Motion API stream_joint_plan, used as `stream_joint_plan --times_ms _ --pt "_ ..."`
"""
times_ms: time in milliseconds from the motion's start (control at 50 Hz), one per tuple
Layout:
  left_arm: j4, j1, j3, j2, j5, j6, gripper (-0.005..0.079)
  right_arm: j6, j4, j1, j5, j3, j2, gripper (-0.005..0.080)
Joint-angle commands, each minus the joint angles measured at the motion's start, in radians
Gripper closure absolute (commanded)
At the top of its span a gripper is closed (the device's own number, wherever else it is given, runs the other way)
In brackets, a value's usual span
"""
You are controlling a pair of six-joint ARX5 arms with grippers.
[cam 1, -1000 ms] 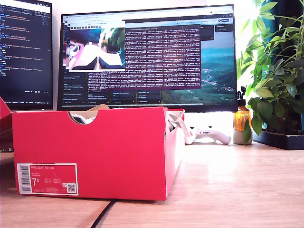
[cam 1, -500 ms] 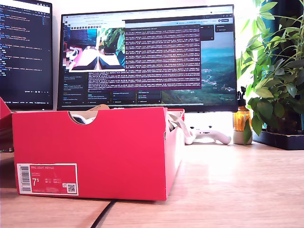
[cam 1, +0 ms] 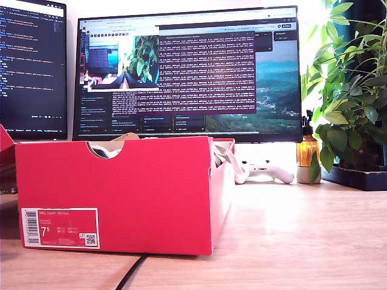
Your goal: Pack the white shoes by picking the first shoe and placing it inside the red shoebox, left side, then picking and rotating the second shoe and placing it in the shoebox
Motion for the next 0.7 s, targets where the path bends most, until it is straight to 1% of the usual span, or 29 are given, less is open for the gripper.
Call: stream_joint_plan --times_ms 0,40,140,220,340,400,480,540,600,680 --pt "0.017 0.001 -0.012 0.009 0.003 0.008 0.0761 0.035 0.007 -0.02 -0.004 -0.02 -0.018 0.0762" --pt "0.024 0.001 -0.013 0.013 0.013 0.008 0.0761 0.066 0.022 -0.027 -0.029 -0.026 -0.032 0.0762" --pt "0.031 0.001 -0.018 0.021 0.046 -0.005 0.0761 0.058 0.029 -0.032 -0.045 -0.046 -0.064 0.0762" --pt "0.036 -0.002 -0.039 0.02 0.064 -0.012 0.0761 0.062 0.03 -0.032 -0.089 -0.093 -0.096 0.0762" --pt "0.034 -0.002 -0.074 0.004 0.065 0.001 0.0761 0.07 0.034 -0.033 -0.075 -0.189 -0.161 0.0762" --pt "0.03 -0.003 -0.075 0.001 0.064 -0.001 0.0761 0.14 0.051 -0.033 -0.071 -0.211 -0.194 0.0762" --pt "0.02 -0.003 -0.075 0.0 0.067 -0.017 0.0761 0.274 0.058 -0.033 -0.071 -0.211 -0.212 0.0762" --pt "-0.034 -0.003 -0.075 0.001 0.087 -0.046 0.0761 0.311 0.06 -0.033 -0.071 -0.211 -0.212 0.0762" --pt "-0.06 -0.003 -0.076 0.002 0.087 -0.023 0.0761 0.32 0.047 -0.033 -0.056 -0.215 -0.212 0.0762" --pt "-0.048 -0.003 -0.077 -0.005 0.087 0.004 0.0761 0.238 0.046 -0.033 -0.012 -0.23 -0.22 0.0762"
